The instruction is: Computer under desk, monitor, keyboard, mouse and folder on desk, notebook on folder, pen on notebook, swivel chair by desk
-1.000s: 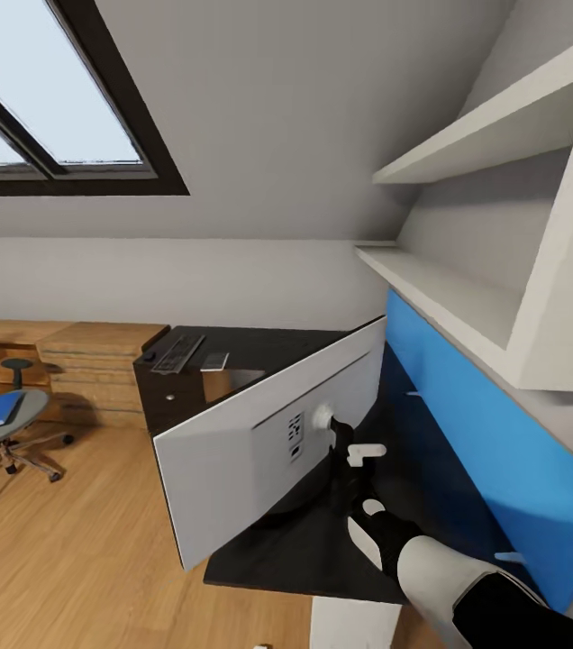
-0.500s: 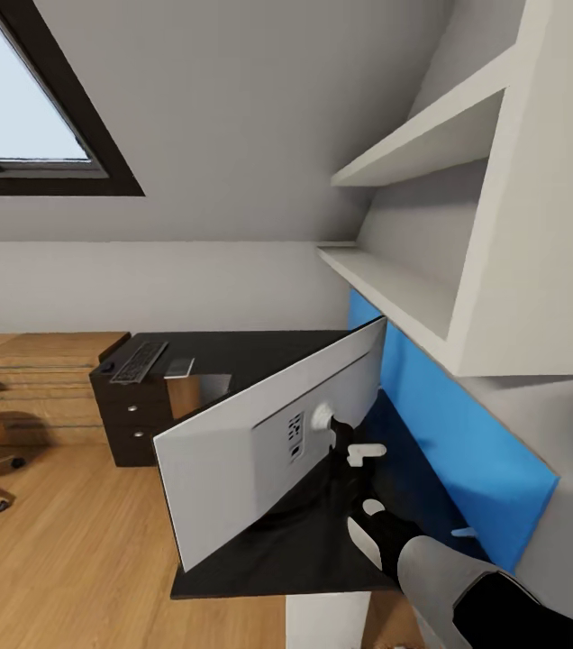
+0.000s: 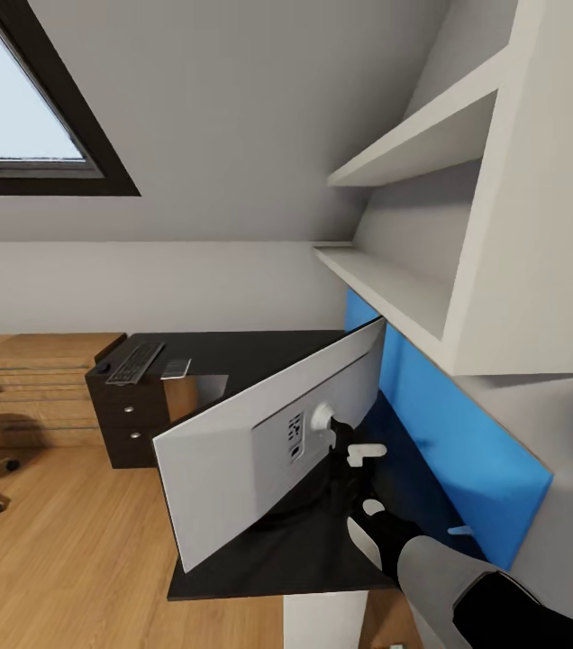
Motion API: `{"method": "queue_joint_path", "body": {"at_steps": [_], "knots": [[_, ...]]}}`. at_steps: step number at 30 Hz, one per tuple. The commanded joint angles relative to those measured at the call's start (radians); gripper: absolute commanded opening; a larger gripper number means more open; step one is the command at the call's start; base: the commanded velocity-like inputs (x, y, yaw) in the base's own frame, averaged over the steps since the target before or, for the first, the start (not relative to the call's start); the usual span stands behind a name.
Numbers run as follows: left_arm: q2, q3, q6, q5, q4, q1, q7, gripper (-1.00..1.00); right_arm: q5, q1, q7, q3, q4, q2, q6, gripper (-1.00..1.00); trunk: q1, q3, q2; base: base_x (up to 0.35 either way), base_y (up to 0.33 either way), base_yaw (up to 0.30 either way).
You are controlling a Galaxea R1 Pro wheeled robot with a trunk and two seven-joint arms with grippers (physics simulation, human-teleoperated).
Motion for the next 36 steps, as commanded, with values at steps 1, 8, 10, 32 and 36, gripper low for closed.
{"method": "queue_joint_path", "body": {"at_steps": [1,8,10,32,36], "knots": [[0.001,-0.005,-0.002,0.023,-0.013,0.001,0.002,1.00,0.004,-0.002,-0.005,0.008,-0.001,0.000,-0.003,-1.00,0.000,-0.001,-0.001,0.000,0.000,0.000],[0.229,0.155,0.584,0.085,-0.763,0.001,0.383,1.00,0.004,-0.002,-0.005,0.008,-0.002,0.000,-0.003,-1.00,0.000,-0.001,-0.001,0.000,0.000,0.000],[0.233,0.216,0.678,0.085,-0.868,0.001,0.388,1.00,0.004,-0.002,-0.005,0.007,-0.002,0.000,-0.003,-1.00,0.000,-0.001,-0.001,0.000,0.000,0.000],[0.063,0.371,1.081,-0.054,-1.376,0.001,0.392,1.00,0.004,-0.002,-0.006,0.006,-0.003,-0.015,-0.003,-1.00,0.000,-0.001,-0.001,0.000,0.000,0.000],[0.064,0.378,1.081,-0.058,-1.378,0.001,0.392,1.00,0.004,-0.002,-0.006,0.007,-0.003,-0.015,-0.003,-1.00,0.000,-0.001,-0.001,0.072,0.000,0.000]]}}
